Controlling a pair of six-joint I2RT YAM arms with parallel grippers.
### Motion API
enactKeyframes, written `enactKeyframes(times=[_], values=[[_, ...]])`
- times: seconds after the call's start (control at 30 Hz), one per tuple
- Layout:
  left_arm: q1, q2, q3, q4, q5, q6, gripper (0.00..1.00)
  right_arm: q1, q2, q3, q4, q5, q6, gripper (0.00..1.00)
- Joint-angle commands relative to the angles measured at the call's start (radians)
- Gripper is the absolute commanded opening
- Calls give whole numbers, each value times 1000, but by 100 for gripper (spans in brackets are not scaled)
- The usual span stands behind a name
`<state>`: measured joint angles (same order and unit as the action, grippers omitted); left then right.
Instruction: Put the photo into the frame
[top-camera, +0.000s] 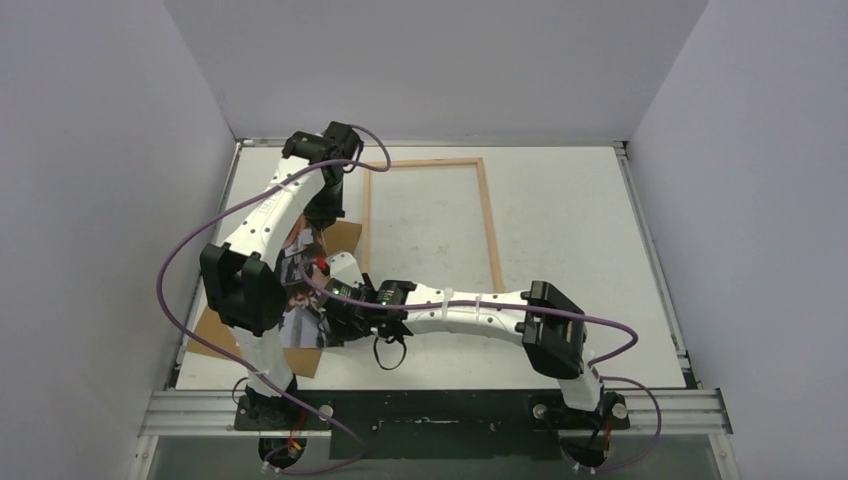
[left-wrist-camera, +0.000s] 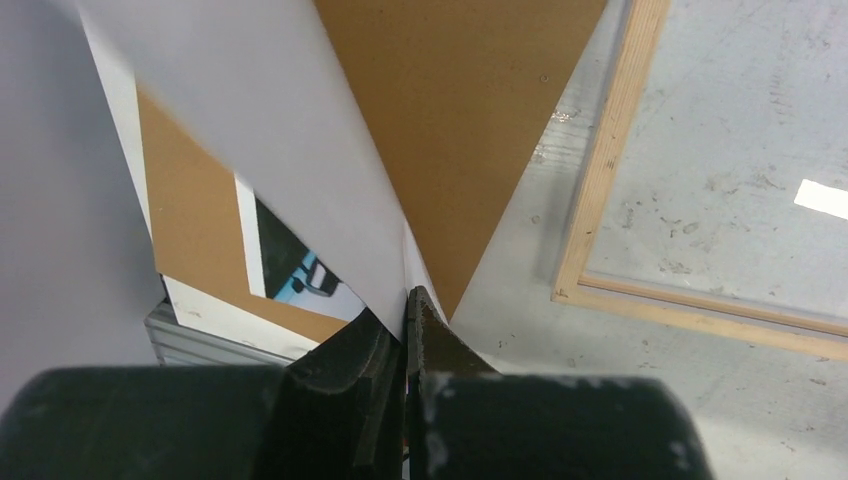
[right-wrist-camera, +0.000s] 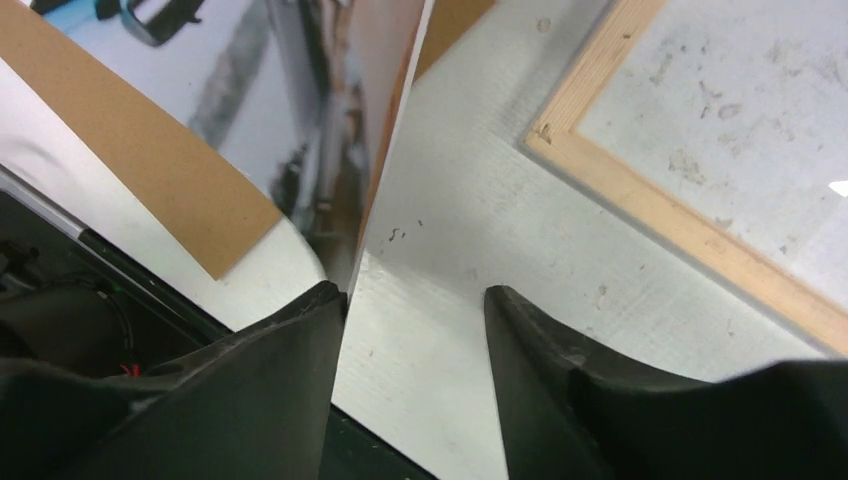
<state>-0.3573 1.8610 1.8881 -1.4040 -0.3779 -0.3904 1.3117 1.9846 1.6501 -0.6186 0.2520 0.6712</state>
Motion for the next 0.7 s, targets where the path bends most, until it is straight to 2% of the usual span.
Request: enactKeyframes(times=[0.0, 0.07, 0.13, 0.33, 0.43, 0.57, 0.67], values=[[3, -41, 65, -13, -28, 7, 0, -37, -126, -43, 93, -23, 5, 66], [3, -57, 77, -19, -26, 8, 0, -56, -170, -77, 136, -50, 1, 78], [3, -78, 90, -26, -23, 9, 0, -89, -222, -117, 180, -86, -1, 83], [3, -153, 161, -39, 16, 16, 0, -254, -490, -376, 420, -224, 68, 85], [3, -197, 207, -15, 70, 43, 0, -359, -602, -455, 456, -267, 103, 85], [1, -288, 210, 114, 223, 129, 0, -501, -679, -483, 419, -320, 97, 85], [1, -369, 173, 257, 402, 174, 0, -599, -718, -487, 415, -363, 95, 86]])
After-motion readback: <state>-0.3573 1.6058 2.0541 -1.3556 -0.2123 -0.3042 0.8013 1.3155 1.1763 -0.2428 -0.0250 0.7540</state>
